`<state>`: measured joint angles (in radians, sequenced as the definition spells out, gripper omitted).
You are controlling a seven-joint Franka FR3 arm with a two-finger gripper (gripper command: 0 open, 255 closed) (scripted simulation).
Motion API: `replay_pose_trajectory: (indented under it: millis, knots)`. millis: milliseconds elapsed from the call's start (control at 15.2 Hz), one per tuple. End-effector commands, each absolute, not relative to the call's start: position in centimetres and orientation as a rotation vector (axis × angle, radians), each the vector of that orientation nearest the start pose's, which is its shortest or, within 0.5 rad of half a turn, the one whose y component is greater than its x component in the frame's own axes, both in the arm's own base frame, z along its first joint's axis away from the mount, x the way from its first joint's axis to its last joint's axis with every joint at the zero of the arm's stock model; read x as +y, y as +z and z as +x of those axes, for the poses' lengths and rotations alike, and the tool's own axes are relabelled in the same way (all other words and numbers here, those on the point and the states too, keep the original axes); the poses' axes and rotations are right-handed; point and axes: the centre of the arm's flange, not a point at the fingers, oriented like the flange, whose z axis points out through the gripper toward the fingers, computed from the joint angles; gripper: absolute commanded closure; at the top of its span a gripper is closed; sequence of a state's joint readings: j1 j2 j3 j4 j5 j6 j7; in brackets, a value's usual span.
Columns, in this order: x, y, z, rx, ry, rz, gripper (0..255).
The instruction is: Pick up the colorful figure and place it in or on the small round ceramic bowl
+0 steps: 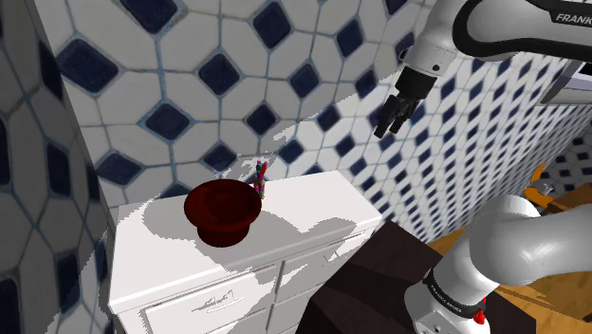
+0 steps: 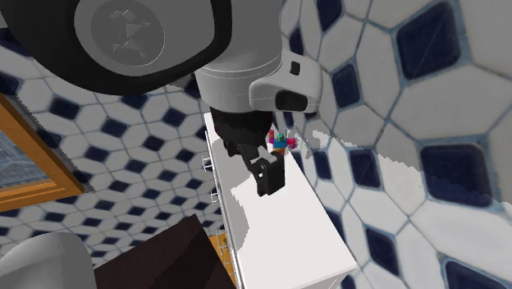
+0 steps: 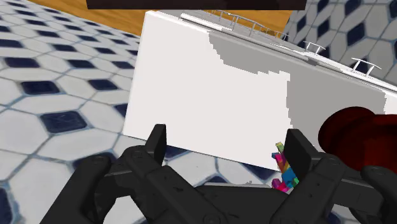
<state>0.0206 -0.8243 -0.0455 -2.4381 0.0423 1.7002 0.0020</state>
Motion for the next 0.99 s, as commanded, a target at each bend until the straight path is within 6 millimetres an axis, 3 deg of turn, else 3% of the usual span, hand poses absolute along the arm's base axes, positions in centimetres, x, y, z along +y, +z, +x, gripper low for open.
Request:
replay_pose_trajectory:
  millis: [0, 924]
  knots:
    - [-0.7, 57.5, 30.8, 0.027, -0.132, -3.063, 0]
    - [11.2, 48.8, 42.9, 0.311, -0.098, -3.085, 0]
